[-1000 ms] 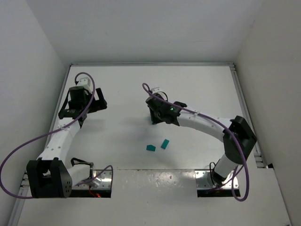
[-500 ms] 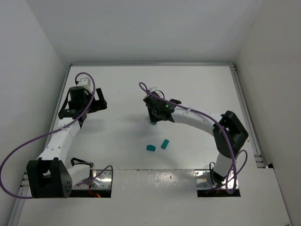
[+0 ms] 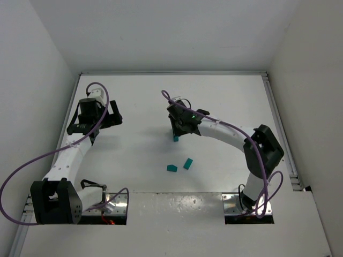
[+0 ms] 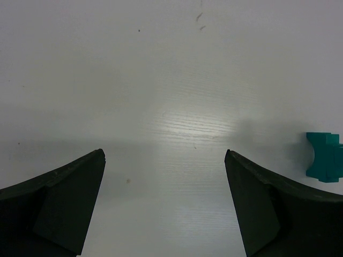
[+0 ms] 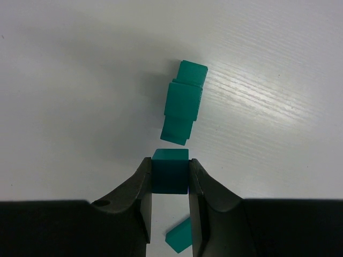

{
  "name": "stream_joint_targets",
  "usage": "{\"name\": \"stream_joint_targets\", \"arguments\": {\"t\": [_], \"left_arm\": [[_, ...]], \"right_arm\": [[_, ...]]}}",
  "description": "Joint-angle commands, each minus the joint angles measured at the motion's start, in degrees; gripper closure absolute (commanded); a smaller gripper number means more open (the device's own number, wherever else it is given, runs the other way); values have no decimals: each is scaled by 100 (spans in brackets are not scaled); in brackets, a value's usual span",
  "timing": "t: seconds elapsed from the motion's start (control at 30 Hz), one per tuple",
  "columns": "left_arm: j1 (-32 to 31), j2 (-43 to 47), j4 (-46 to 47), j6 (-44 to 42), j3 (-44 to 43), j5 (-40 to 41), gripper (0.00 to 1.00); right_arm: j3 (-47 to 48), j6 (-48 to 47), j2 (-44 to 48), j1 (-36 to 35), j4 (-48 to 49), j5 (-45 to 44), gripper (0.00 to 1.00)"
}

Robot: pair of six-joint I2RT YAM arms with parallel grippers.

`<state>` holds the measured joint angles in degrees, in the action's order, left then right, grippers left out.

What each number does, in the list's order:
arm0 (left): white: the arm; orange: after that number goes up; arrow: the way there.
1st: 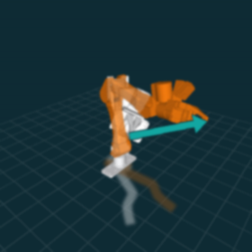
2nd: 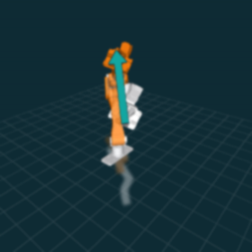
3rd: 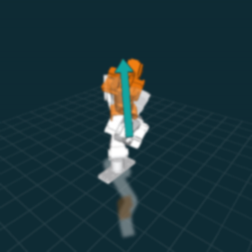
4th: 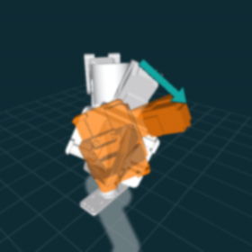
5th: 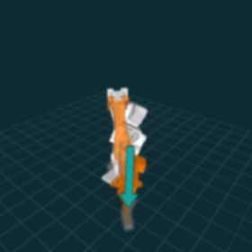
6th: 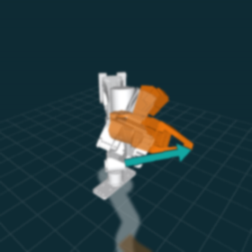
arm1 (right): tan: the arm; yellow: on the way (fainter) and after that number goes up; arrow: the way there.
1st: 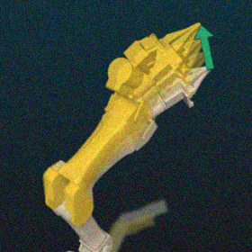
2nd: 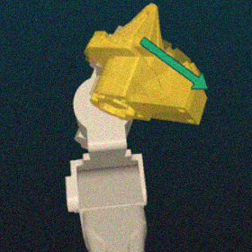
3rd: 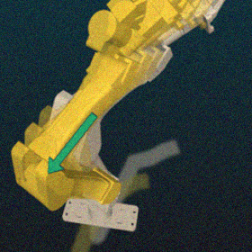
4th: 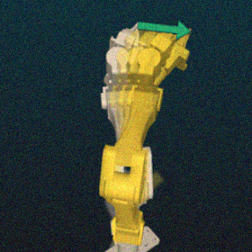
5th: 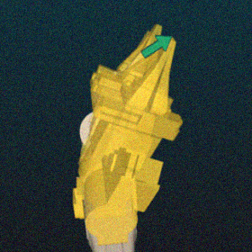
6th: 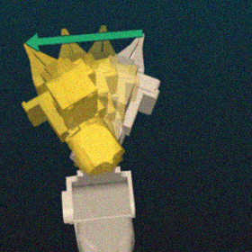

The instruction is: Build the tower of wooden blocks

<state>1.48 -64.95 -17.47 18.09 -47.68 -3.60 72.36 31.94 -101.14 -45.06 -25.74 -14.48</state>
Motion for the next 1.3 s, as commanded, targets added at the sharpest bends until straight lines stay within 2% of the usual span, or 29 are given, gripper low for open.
{"name": "stream_joint_targets", "arguments": {"t": [0.0,1.27], "left_arm": [[-60,0,130,-7,-154,-36,0],[-60,-159,183,-7,-154,-89,0]], "right_arm": [[182,-57,42,32,78,165,100],[472,40,-450,410,78,807,100]]}}
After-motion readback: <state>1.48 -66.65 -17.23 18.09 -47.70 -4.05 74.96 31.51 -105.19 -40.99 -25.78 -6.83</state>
